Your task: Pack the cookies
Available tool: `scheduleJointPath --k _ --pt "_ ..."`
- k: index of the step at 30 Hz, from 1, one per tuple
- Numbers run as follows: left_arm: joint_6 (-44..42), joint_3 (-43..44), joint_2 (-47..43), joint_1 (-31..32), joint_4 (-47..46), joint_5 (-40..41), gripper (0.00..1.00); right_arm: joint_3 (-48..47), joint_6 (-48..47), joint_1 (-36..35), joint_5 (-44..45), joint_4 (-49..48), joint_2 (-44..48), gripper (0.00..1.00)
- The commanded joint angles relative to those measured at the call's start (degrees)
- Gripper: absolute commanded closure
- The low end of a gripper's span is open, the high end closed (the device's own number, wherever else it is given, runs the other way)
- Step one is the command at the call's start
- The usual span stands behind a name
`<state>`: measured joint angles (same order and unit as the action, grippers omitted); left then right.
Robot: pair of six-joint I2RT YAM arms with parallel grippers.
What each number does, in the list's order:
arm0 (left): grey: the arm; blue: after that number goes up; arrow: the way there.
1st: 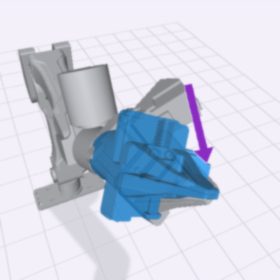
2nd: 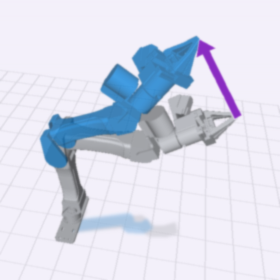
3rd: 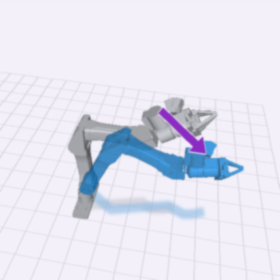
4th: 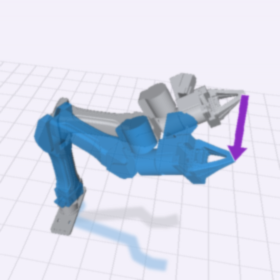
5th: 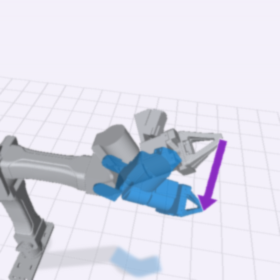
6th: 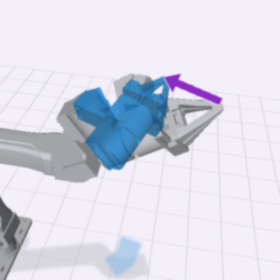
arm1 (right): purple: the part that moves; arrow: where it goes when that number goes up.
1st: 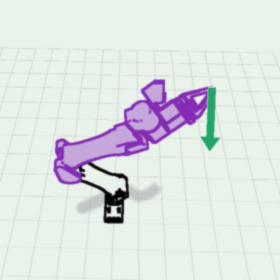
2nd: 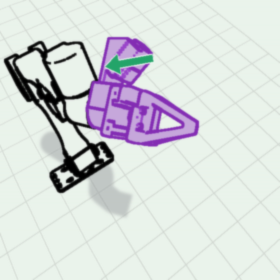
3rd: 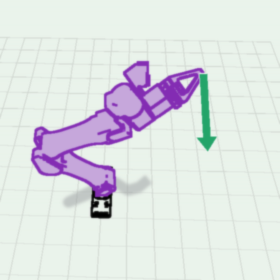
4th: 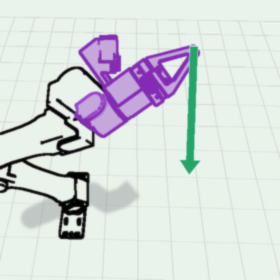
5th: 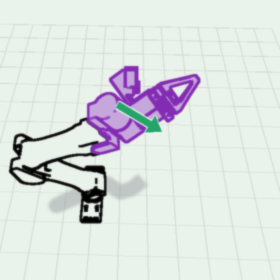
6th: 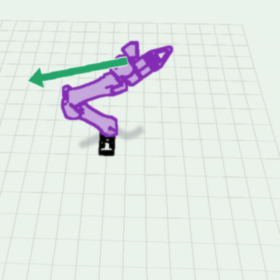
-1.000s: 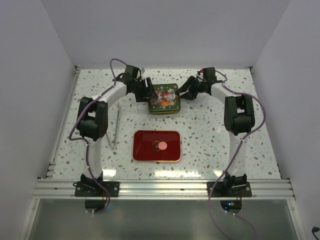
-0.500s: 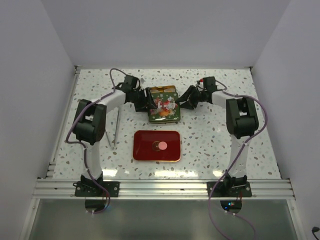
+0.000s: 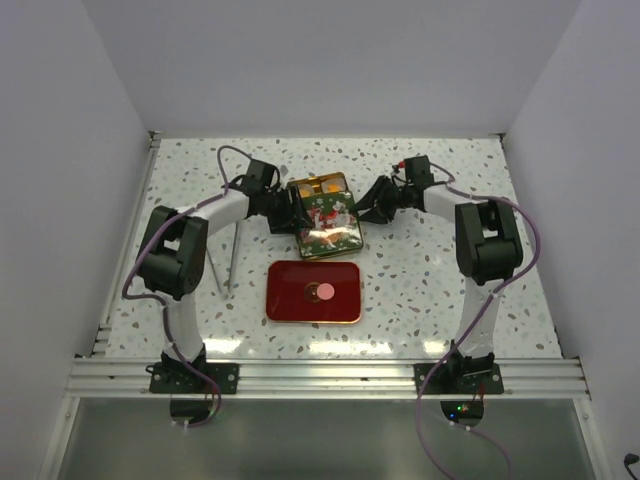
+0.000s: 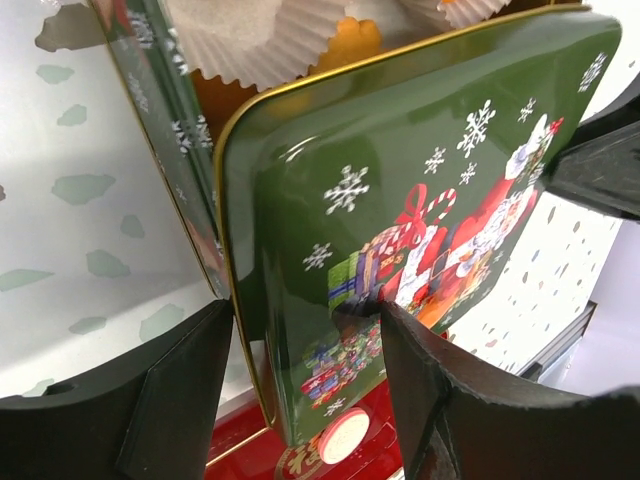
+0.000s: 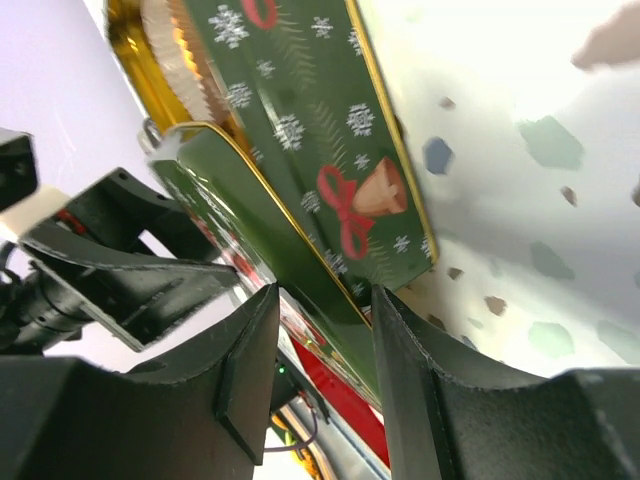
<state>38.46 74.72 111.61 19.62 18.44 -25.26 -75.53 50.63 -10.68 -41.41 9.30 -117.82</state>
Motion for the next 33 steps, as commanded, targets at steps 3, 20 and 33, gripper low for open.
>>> scheduleJointPath --k 3,20,33 --pt "1.4 4.3 -1.8 1.4 -1.4 -2.0 0.35 -8.0 -0.2 -1.8 -1.4 2.4 -0.5 0.56" --pt "4.3 7.4 -2.7 1.5 3.5 -2.8 0.36 -5.3 0.2 -2.0 -2.3 3.4 0.9 0.58" --pt "6.6 2.6 -4.5 3.3 2.7 -4.0 0.36 2.3 -0.3 -2.3 -2.5 2.8 3.7 0.51"
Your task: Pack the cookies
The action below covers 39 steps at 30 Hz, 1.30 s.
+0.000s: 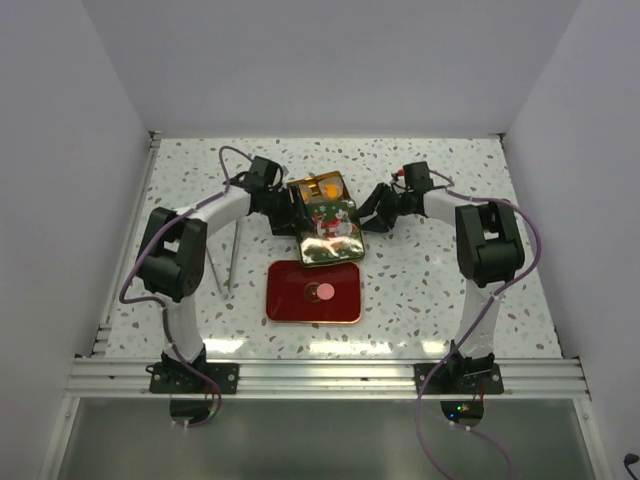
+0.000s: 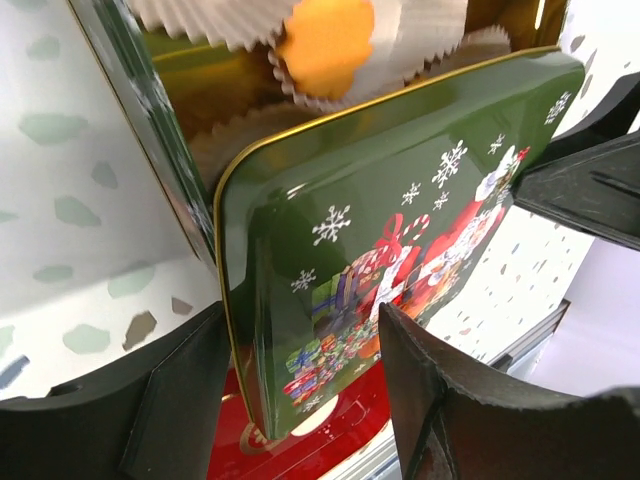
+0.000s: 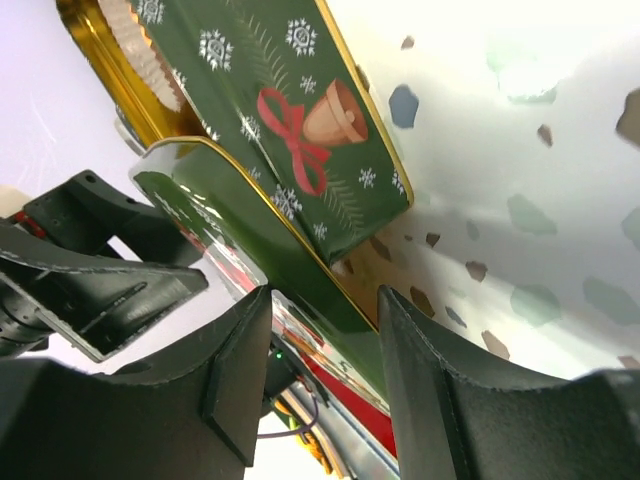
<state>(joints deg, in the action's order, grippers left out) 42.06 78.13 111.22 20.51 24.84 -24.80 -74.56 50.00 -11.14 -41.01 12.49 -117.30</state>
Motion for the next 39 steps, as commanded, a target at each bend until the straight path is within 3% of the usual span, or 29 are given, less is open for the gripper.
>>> scheduleJointPath --k 1,20,26,39 --pt "3.1 -1.0 -4.2 2.7 -3.8 -4.5 0.36 1.8 0.4 -1.9 -3.1 -0.2 3.6 0.51" --pt "4.7 -2.6 -8.2 4.4 -3.6 -3.5 0.36 2.9 2.8 -3.4 -4.5 1.0 10.7 0.55" --pt "4.4 -1.6 -7.8 4.4 -3.6 -2.7 0.37 -3.1 3.1 -3.5 -4.3 2.3 7.5 0.56" --pt "2.3 9.6 0.7 2.3 0.1 -1.8 0.37 -22.6 5.3 -3.5 -4.2 5.4 -5.6 0.56"
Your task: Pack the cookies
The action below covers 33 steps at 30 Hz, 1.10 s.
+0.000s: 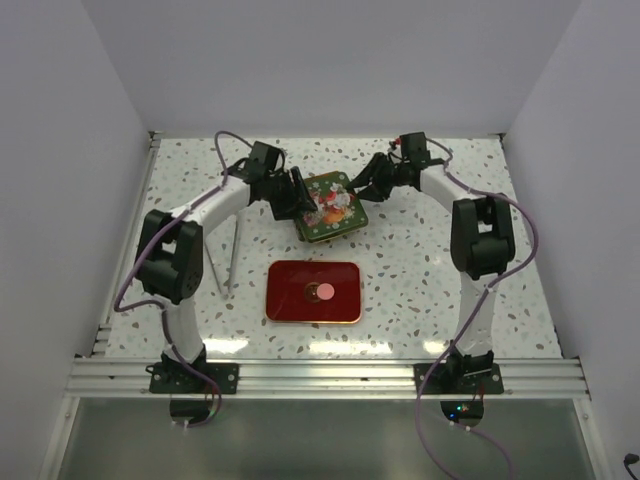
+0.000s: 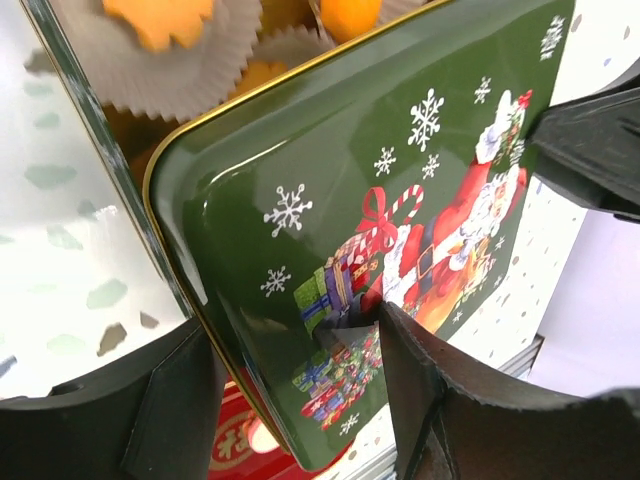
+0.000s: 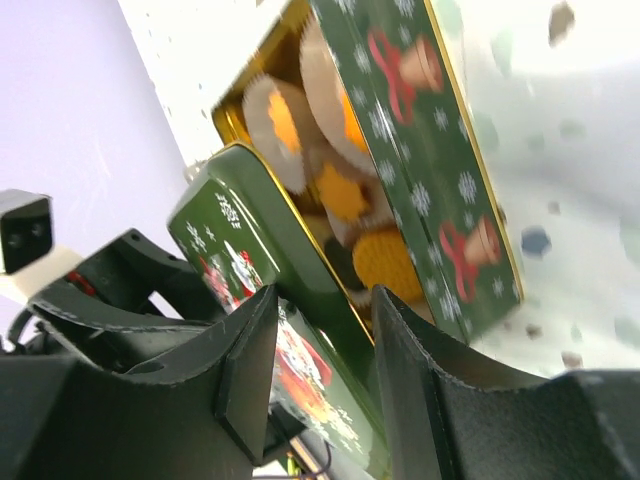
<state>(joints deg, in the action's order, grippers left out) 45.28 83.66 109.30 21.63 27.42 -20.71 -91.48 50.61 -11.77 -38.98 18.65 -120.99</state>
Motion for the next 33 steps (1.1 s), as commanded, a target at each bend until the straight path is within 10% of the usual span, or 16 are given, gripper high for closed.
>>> scheduleJointPath --k 1,17,33 --pt "-1.2 4.7 3.3 0.9 -2.4 -6.1 0.37 -6.7 5.1 -2.8 -6.2 -0.7 -2.8 0.56" --pt "-4.1 22.7 16.4 -3.6 6.1 -6.5 0.38 -19.6 11.8 -2.6 -8.0 -4.2 -15.1 0.56" --pt "-6.3 14.3 12.6 -3.9 6.5 -6.1 0.35 -14.3 11.2 -2.6 -7.7 -5.3 -12.3 0.56"
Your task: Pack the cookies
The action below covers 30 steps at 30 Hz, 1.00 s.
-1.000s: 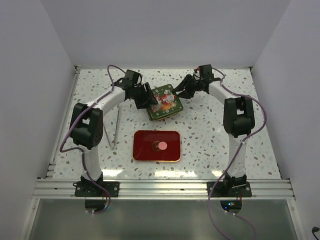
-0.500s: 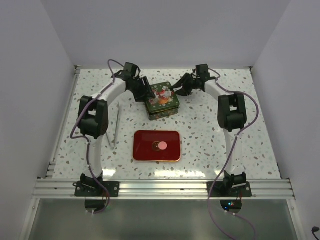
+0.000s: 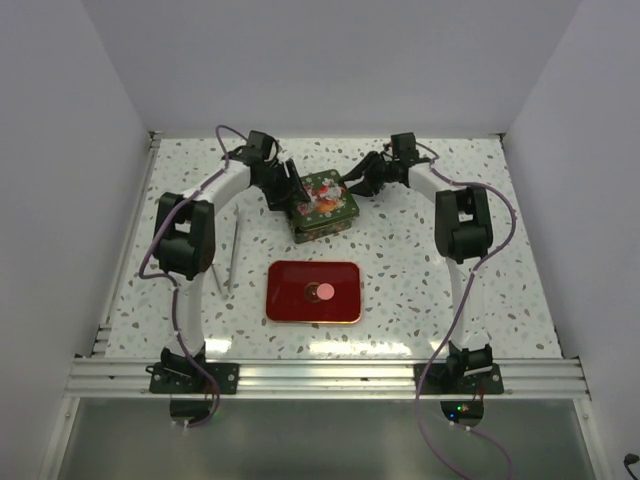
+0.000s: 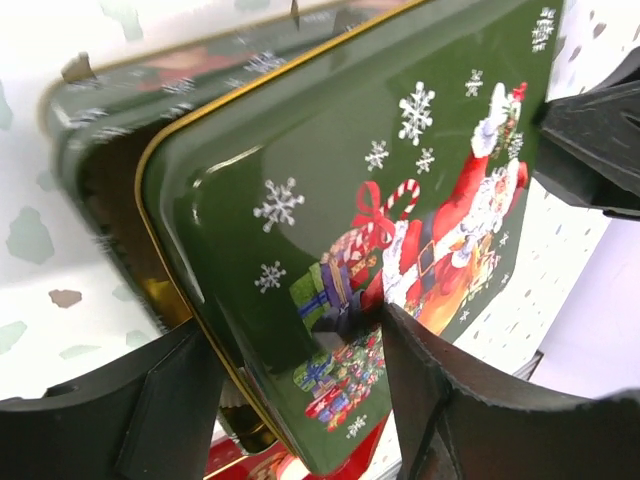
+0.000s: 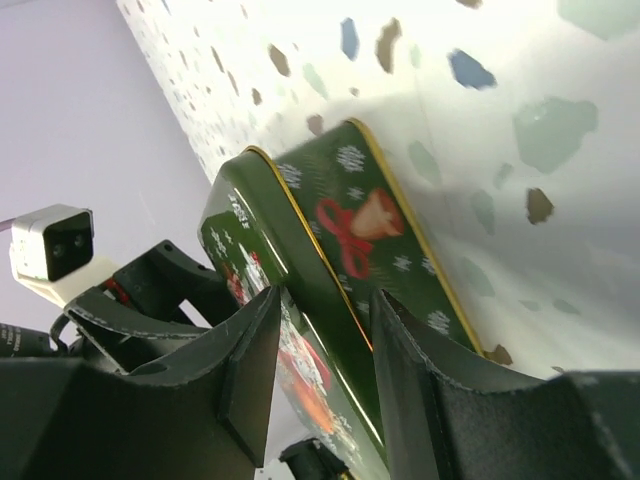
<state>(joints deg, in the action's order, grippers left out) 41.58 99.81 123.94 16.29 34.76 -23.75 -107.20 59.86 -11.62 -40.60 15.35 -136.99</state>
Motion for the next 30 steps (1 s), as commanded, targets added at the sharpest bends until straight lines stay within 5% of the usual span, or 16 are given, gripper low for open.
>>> scheduleJointPath --k 1,10,17,30 --pt "-2.7 -2.1 -2.2 1.5 -1.0 -3.2 0.34 2.2 1.7 -2.8 -6.1 -1.6 3.9 0.56" --pt "-2.6 -2.7 -3.8 0.8 -0.8 -2.1 0.25 3.8 0.5 -2.9 -5.2 -1.0 5.0 0.56" --pt "-3.4 -0.1 -5.1 0.1 3.1 0.9 0.07 1.5 0.7 -2.9 -4.8 -0.2 4.5 0.56" --pt "-6.4 -0.1 -8.9 -0.7 10.9 9.8 0.05 1.2 0.0 -3.0 -4.2 0.7 4.0 0.56"
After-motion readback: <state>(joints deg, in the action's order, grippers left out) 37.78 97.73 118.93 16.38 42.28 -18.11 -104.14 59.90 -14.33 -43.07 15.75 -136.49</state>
